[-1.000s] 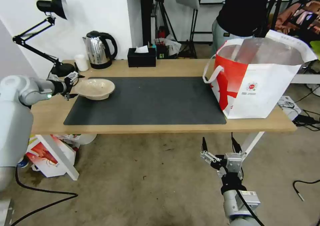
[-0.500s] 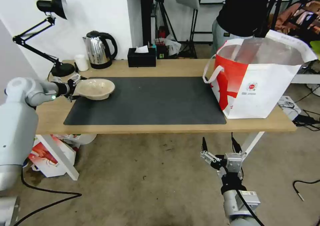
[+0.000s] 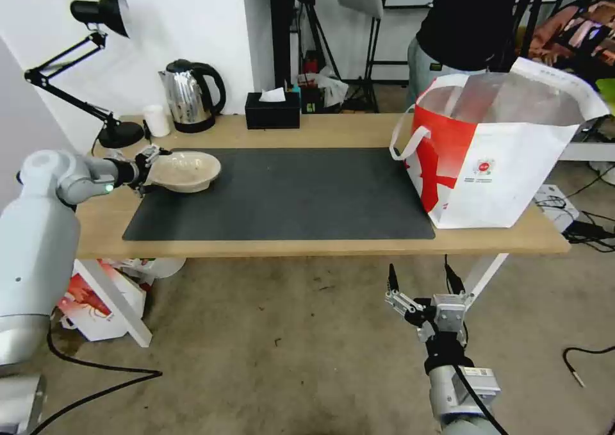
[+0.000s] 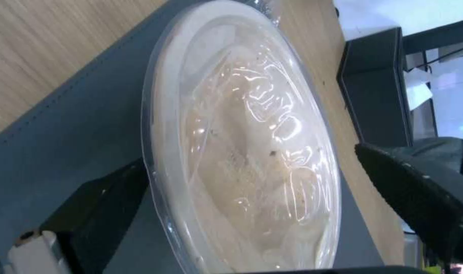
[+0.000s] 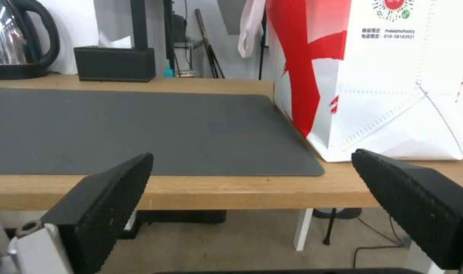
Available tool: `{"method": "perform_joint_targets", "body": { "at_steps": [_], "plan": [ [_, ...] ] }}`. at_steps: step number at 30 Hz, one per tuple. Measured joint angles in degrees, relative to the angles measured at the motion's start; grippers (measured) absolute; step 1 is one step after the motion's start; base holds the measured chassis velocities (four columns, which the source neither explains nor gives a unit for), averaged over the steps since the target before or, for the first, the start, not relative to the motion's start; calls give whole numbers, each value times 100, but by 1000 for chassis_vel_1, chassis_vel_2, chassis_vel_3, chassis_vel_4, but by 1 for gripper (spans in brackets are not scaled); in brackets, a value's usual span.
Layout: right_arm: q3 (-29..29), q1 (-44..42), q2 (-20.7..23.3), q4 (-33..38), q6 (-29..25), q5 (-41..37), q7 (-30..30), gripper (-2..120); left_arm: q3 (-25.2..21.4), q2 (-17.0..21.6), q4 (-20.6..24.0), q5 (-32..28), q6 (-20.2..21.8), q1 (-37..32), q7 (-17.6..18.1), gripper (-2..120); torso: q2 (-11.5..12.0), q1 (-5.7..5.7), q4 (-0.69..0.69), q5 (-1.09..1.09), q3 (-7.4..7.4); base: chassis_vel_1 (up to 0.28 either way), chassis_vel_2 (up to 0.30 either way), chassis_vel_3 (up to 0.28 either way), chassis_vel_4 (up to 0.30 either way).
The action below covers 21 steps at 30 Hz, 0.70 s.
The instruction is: Pick up the trash from the table and place it into the takeout bag.
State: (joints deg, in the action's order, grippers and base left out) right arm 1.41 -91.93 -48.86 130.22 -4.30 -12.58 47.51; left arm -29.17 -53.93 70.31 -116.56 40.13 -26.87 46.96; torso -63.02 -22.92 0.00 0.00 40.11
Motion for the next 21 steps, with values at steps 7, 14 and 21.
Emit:
{"method": "perform_joint_targets", "body": {
  "at_steps": [7,14,21],
  "plan": [
    [0,0,0,0,0,0,0,100,15,1,-9,3,3,20,-1,80,-1,0,0,0,0,0,0,0,0],
    [0,0,0,0,0,0,0,100,26,-12,-48,5,25,47,-2,57,-1,0,0,0,0,0,0,0,0],
    [0,0,0,0,0,0,0,100,27,-34,-62,63,40,33,-34,34,-1,0,0,0,0,0,0,0,0]
  ]
}}
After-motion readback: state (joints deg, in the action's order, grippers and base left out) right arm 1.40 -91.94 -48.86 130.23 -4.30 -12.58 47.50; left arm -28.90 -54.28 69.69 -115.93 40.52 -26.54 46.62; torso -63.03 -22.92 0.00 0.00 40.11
